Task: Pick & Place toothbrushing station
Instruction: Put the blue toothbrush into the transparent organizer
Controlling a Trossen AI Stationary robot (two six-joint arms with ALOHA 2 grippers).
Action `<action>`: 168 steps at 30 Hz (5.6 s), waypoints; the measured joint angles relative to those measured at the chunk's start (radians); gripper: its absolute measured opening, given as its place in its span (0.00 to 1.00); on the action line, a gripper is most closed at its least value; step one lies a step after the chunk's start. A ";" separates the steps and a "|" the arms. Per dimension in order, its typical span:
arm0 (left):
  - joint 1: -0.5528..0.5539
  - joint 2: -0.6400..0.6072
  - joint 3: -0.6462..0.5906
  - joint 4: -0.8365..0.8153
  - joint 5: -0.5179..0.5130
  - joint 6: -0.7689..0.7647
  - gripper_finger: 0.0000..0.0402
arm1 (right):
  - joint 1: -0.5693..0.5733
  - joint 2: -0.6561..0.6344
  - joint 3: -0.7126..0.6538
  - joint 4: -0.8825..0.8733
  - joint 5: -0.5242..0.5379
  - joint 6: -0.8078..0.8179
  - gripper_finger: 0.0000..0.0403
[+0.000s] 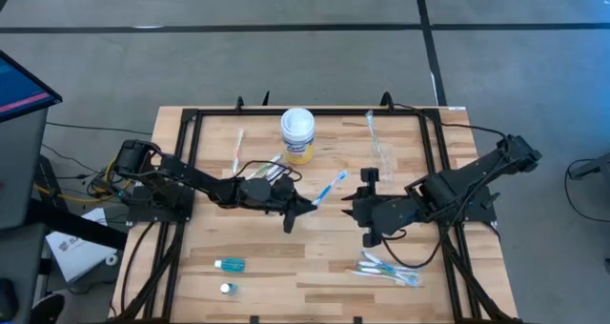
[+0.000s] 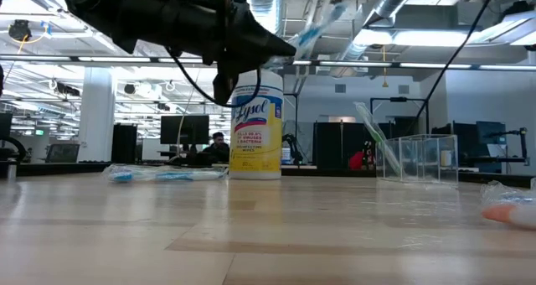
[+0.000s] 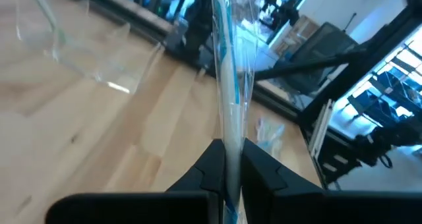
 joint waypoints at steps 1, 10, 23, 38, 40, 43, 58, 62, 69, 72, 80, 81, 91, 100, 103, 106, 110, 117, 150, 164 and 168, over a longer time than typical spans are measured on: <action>0.000 0.000 0.000 0.016 -0.007 0.010 0.04 | -0.004 -0.012 -0.026 0.023 0.000 0.000 0.28; 0.000 0.000 0.000 0.161 -0.067 0.140 0.04 | -0.045 -0.193 -0.302 0.338 0.000 -0.012 0.28; 0.000 0.000 0.000 0.278 -0.084 0.286 0.04 | -0.130 -0.380 -0.587 0.859 -0.112 -0.085 0.28; 0.000 0.001 0.001 0.308 -0.076 0.311 0.04 | -0.313 -0.336 -0.607 1.024 -0.368 -0.061 0.28; 0.000 0.001 0.001 0.308 -0.076 0.316 0.04 | -0.331 -0.336 -0.607 1.043 -0.406 -0.058 0.28; 0.000 0.000 0.001 0.309 -0.076 0.317 0.04 | -0.356 -0.336 -0.607 1.076 -0.450 -0.051 0.28; 0.000 0.000 0.001 0.312 -0.076 0.318 0.04 | -0.447 -0.216 -0.606 1.264 -0.623 -0.025 0.28; 0.000 0.001 0.001 0.313 -0.076 0.318 0.04 | -0.459 -0.215 -0.606 1.291 -0.634 -0.024 0.28; 0.000 0.001 0.001 0.312 -0.076 0.318 0.04 | -0.458 -0.239 -0.606 1.274 -0.634 -0.023 0.25; 0.000 0.001 0.001 0.312 -0.076 0.317 0.04 | -0.458 -0.239 -0.606 1.261 -0.634 -0.023 0.19; 0.000 0.001 0.001 0.311 -0.076 0.320 0.04 | -0.458 -0.239 -0.606 1.252 -0.636 -0.037 0.02; 0.000 0.001 0.001 0.310 -0.076 0.320 0.04 | -0.458 -0.239 -0.606 1.252 -0.636 -0.037 0.03; 0.000 0.001 0.001 0.307 -0.096 0.311 0.16 | -0.458 -0.239 -0.606 1.252 -0.637 -0.037 0.01; 0.000 0.001 0.001 0.307 -0.111 0.328 0.32 | -0.458 -0.258 -0.607 1.211 -0.636 -0.036 0.00; 0.000 0.000 0.001 0.299 -0.150 0.352 0.36 | -0.458 -0.279 -0.607 1.179 -0.633 -0.036 0.00; 0.000 0.001 0.001 0.278 -0.173 0.355 0.39 | -0.459 -0.308 -0.607 1.144 -0.627 -0.036 0.00; 0.000 0.001 0.001 0.280 -0.173 0.355 0.42 | -0.461 -0.349 -0.607 1.063 -0.581 -0.036 0.00; 0.000 0.001 0.001 0.280 -0.173 0.353 0.42 | -0.463 -0.419 -0.607 0.949 -0.504 -0.044 0.00; 0.000 0.001 0.001 0.272 -0.173 0.350 0.41 | -0.602 -0.814 -0.866 0.769 -0.248 0.001 0.00; 0.000 0.001 0.001 0.273 -0.173 0.351 0.41 | -0.765 -0.954 -0.901 0.602 -0.174 0.001 0.00; 0.000 0.001 0.001 0.273 -0.173 0.351 0.41 | -0.823 -0.953 -0.901 0.583 -0.174 0.000 0.00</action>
